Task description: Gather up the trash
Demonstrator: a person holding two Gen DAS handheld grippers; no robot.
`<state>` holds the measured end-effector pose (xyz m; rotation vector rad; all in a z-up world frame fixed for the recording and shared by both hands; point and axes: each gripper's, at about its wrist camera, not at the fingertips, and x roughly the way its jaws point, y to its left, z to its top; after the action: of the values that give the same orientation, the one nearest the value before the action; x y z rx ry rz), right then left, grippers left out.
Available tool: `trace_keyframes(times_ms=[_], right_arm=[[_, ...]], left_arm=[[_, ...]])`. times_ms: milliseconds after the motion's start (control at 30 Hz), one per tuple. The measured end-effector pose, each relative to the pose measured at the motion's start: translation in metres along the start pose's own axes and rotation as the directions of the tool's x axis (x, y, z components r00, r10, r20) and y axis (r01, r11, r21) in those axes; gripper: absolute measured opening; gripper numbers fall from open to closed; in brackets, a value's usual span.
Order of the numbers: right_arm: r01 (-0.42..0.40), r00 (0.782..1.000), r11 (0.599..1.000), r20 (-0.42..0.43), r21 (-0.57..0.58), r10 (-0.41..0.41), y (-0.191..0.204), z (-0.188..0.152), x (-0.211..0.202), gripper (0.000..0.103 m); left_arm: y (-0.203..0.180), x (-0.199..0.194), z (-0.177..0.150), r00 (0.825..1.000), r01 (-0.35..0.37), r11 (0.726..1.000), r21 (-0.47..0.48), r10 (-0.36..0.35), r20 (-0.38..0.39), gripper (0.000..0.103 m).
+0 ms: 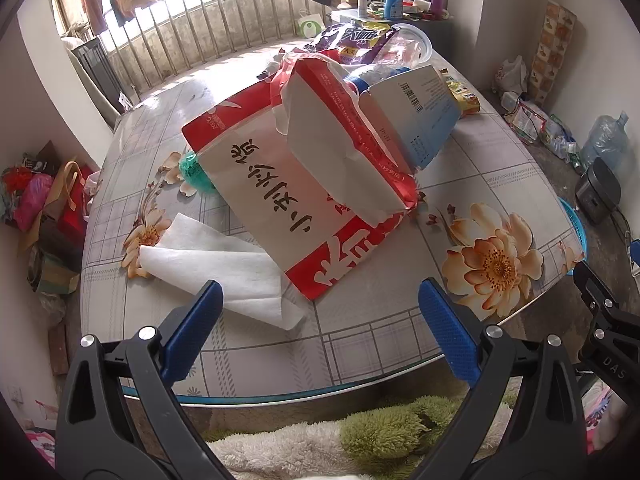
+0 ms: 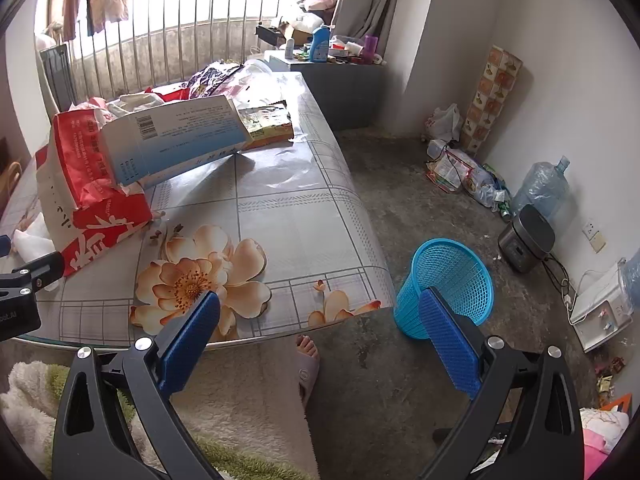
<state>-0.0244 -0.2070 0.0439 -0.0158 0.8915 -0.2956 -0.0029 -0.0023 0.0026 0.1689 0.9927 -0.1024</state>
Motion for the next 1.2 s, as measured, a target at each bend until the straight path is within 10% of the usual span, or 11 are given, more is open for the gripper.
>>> trace_keyframes(times_ms=[1200], right_arm=[[-0.006, 1.0, 1.0, 0.005, 0.003, 0.006, -0.0013, 0.0038, -0.003, 0.097]], left_arm=[[0.0044, -0.0008, 0.0029, 1.0, 0.0, 1.0, -0.001, 0.0, -0.002, 0.094]])
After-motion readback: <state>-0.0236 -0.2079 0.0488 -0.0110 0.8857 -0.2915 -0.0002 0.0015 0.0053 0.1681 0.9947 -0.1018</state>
